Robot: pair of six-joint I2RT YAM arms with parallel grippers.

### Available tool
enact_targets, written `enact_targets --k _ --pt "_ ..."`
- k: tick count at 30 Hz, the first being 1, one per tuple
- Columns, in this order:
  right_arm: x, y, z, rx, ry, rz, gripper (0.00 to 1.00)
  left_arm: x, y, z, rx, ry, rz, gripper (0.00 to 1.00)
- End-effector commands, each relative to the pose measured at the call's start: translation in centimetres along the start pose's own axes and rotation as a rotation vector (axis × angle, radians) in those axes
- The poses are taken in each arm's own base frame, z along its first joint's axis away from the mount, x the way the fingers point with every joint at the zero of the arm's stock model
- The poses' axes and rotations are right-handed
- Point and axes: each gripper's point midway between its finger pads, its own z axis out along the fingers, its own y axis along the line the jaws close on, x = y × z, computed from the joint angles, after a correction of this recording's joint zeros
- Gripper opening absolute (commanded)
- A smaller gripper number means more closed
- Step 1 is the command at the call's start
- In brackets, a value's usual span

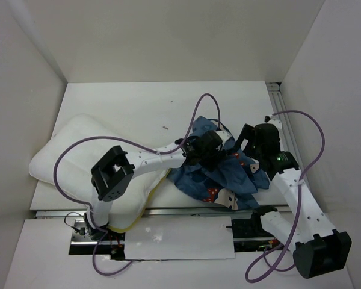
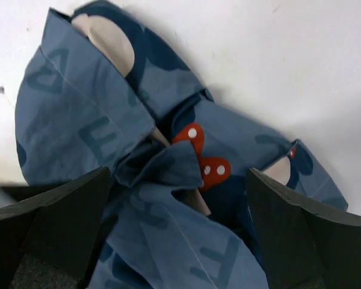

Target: Put the pillow into the pillowcase

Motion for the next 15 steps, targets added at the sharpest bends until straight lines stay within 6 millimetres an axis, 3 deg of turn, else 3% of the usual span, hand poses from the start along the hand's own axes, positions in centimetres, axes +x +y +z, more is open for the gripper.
enact_targets --k 1,6,10,15 --pt "0.3 0.6 -1.1 -0.039 0.014 0.007 1.00 -1.1 2.0 1.1 -0.079 -0.006 -0.009 0.77" --pt "1.3 1.5 -1.9 -0.109 0.070 -0.025 1.00 -1.0 2.1 2.1 -0.069 0.012 -0.014 0.59" --pt "4.0 1.9 -1.2 -0.167 0.162 -0.066 1.00 -0.6 2.6 2.6 -0.079 0.024 -0.029 0.00" --pt "6.4 1.0 0.7 -0.142 0.218 -0.082 1.00 -3.2 4.3 -0.4 -0.085 -0.092 -0.122 0.00"
